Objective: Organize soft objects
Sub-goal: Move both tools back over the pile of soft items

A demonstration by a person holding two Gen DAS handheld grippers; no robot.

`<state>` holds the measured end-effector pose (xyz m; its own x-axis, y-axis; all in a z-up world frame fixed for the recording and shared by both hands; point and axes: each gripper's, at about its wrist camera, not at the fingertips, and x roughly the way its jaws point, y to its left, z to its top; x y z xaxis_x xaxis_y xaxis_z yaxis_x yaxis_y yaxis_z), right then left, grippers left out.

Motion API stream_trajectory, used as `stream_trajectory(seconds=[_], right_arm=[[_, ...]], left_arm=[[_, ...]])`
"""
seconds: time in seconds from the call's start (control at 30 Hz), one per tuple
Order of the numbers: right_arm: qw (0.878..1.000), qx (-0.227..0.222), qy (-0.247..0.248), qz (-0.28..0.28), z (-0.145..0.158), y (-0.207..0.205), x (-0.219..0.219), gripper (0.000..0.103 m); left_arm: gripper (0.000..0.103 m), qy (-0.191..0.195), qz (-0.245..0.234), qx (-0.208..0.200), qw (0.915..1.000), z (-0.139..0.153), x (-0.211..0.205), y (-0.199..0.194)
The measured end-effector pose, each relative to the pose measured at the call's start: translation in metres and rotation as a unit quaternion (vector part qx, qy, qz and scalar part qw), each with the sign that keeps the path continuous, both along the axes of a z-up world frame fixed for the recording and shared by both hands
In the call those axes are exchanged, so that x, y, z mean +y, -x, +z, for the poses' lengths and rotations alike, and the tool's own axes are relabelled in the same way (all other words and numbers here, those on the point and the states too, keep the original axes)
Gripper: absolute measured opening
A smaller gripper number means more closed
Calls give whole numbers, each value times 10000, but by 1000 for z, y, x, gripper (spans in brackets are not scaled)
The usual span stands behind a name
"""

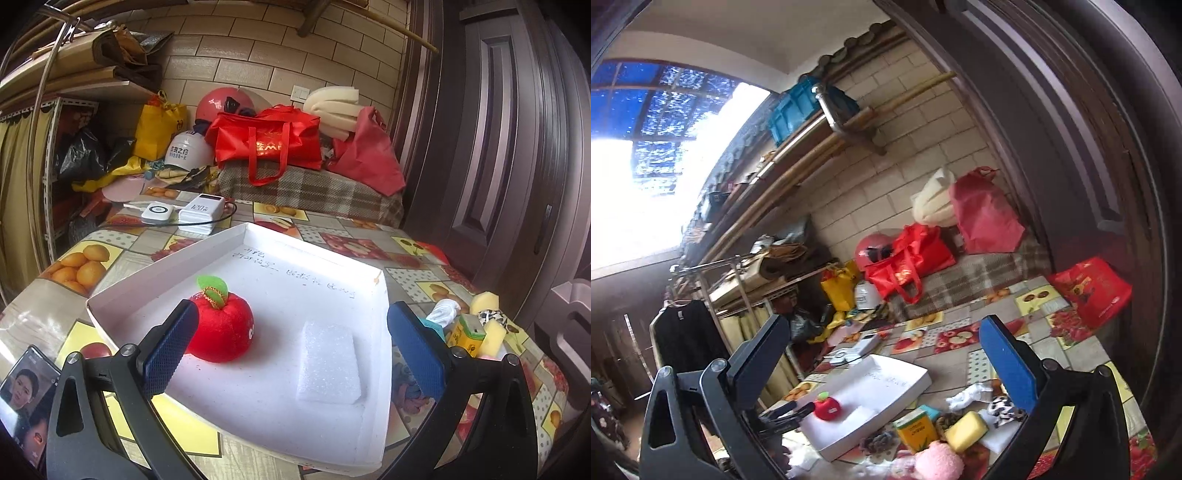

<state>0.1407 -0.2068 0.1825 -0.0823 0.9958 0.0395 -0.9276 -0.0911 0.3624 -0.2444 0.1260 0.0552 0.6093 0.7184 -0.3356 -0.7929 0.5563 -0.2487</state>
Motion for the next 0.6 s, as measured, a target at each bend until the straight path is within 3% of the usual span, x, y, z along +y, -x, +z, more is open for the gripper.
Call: stream_trajectory(seconds=[0.13,0.23,0.3,0.43,0.53,0.6], right_arm=[[9987,-461,-77,-191,-7,16,-6,103],[9930,-957,262,-647,-28,26,4,103],[9838,-1239,734,-1070,-51,29,19,103],[9622,-1321,1851,-1496,-96,17,58,103],[9329,-1543,2870,-1536,-132,6,92,103],[9279,-1513,3095,-1427,-149,0,101,103]], left_arm=[[103,36,2,53,10000,0,0,-1],[103,-16,-42,74,10000,1,-2,-2],[103,-23,-150,146,9998,1,-4,-7],[103,-99,-804,343,9961,1,-22,-30],[103,-241,-1530,853,9842,-2,-48,-63],[103,-356,-1798,988,9781,-1,-61,-77]])
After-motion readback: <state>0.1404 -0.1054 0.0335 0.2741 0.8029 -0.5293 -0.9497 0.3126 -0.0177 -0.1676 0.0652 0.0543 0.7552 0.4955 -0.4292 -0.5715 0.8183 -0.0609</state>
